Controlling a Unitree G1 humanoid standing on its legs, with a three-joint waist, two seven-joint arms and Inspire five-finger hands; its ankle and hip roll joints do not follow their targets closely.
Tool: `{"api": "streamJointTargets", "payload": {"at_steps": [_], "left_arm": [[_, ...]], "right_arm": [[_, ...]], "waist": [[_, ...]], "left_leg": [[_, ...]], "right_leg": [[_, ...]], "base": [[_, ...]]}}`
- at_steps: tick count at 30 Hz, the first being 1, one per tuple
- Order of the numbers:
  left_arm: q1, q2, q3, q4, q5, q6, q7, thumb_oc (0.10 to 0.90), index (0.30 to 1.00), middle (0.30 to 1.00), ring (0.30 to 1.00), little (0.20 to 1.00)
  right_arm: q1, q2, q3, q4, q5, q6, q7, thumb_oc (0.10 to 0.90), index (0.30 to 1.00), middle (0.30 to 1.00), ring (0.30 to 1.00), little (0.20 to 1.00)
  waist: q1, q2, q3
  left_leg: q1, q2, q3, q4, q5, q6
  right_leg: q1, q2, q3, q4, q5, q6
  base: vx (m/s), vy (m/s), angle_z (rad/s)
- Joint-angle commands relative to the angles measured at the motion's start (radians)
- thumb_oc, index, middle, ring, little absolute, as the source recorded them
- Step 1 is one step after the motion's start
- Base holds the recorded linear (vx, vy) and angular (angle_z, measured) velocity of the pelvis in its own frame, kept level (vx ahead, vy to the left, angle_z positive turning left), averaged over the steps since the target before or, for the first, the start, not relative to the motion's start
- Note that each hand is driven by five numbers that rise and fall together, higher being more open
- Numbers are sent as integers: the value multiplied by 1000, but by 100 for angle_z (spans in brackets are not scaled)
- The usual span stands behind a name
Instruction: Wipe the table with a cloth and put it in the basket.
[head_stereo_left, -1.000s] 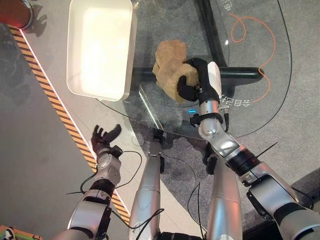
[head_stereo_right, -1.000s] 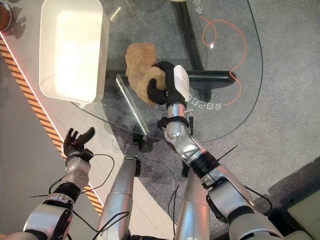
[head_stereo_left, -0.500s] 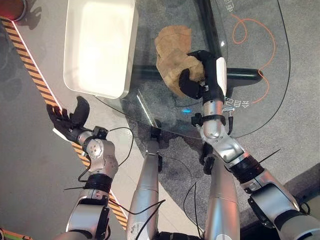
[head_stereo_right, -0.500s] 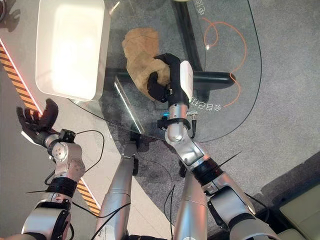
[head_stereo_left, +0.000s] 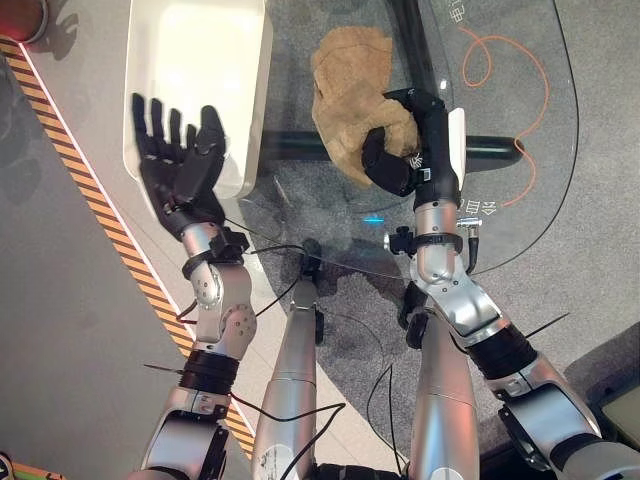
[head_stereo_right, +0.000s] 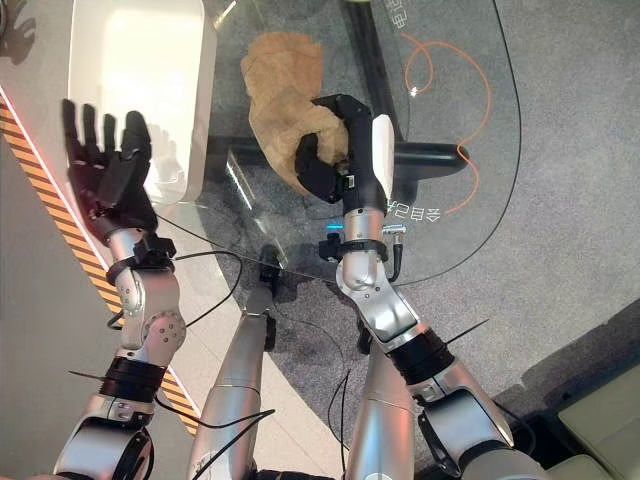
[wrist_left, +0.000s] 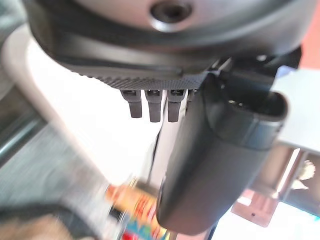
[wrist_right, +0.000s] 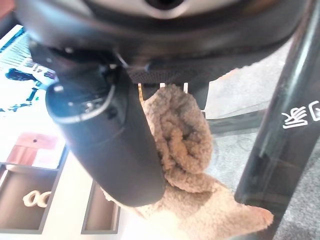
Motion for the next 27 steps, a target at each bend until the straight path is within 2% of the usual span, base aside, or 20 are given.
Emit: {"api": "streamJointTargets", "payload": {"at_steps": [1,3,4,7,10,11,13,15,16,17,18,20,21,27], "left_arm": [[-25,40,30,-111,-112,69,-155,800,900,900,900,900],[-30,44,15,-120,-142,107,-186,800,900,900,900,900],[-30,49,-2,-137,-200,158,-231,800,900,900,900,900],[-35,62,-27,-157,-294,228,-309,800,900,900,900,900],[-47,70,-50,-163,-371,270,-366,800,900,900,900,900],[-44,69,-56,-164,-380,275,-368,800,900,900,900,900],[-53,64,-72,-175,-419,299,-385,800,900,900,900,900],[-61,61,-83,-177,-451,308,-392,800,900,900,900,900],[-74,55,-87,-178,-464,317,-396,800,900,900,900,900],[-68,54,-90,-175,-464,317,-396,800,900,900,900,900],[-82,53,-92,-179,-479,317,-403,800,900,900,900,900],[-88,53,-94,-179,-498,318,-415,800,900,900,900,900],[-88,51,-98,-175,-499,315,-423,800,900,900,900,900],[-115,48,-101,-185,-486,273,-430,800,900,900,900,900]], "right_arm": [[-81,51,-50,-230,-80,-188,30,100,300,300,300,200],[-79,47,-52,-236,-76,-196,41,100,300,300,300,200],[-77,33,-52,-244,-72,-206,52,100,300,300,300,200],[-73,14,-50,-254,-58,-222,79,100,300,300,300,200],[-73,3,-41,-251,-54,-233,89,100,300,300,300,200],[-68,4,-38,-248,-52,-234,90,100,300,300,300,200],[-70,3,-30,-243,-53,-243,95,100,300,300,300,200],[-71,2,-24,-241,-54,-249,105,100,300,300,300,200],[-83,-1,-17,-241,-52,-250,109,100,300,300,300,200],[-78,1,-14,-239,-50,-249,109,100,300,300,300,200],[-89,-2,-9,-242,-51,-244,115,100,300,300,300,200],[-96,-7,0,-240,-43,-238,126,100,300,300,300,200],[-93,-7,9,-237,-44,-232,137,100,300,300,300,200],[-95,-7,37,-232,-46,-215,148,100,300,300,300,200]], "waist": [[-5,-23,-24],[-9,-22,-24],[-13,-20,-24],[-22,-16,-24],[-28,-12,-24],[-29,-11,-24],[-32,-9,-24],[-35,-9,-24],[-37,-9,-24],[-37,-9,-24],[-38,-9,-24],[-39,-9,-24],[-40,-10,-24],[-41,-13,-24]], "left_leg": [[13,-105,101,126,-160,140],[15,-104,103,125,-160,141],[16,-103,107,125,-160,141],[19,-101,113,123,-160,143],[22,-98,118,125,-163,143],[44,-100,113,131,-190,139],[44,-100,115,131,-190,139],[47,-100,117,132,-191,139],[24,-99,122,128,-165,142],[46,-100,117,133,-192,138],[23,-98,123,130,-166,143],[23,-99,123,130,-166,142],[46,-100,117,135,-193,137],[49,-100,118,132,-191,134]], "right_leg": [[21,66,-19,-201,161,5],[21,65,-19,-203,163,7],[23,62,-19,-206,166,9],[22,60,-17,-208,170,13],[21,56,-15,-207,171,15],[40,58,-6,-197,146,22],[39,57,-4,-198,147,23],[40,56,-3,-199,148,24],[20,53,-10,-209,174,17],[38,55,-2,-198,148,24],[17,53,-9,-206,174,16],[18,53,-7,-207,173,16],[38,55,2,-197,147,23],[42,55,1,-203,147,21]], "base": [[0,0,0],[0,0,0],[0,0,0],[0,0,0],[23,3,0],[67,4,2],[34,0,1],[-34,-1,1],[0,0,0],[-67,-7,0],[0,0,0],[3,-9,0],[73,-7,0],[12,-1,0]]}}
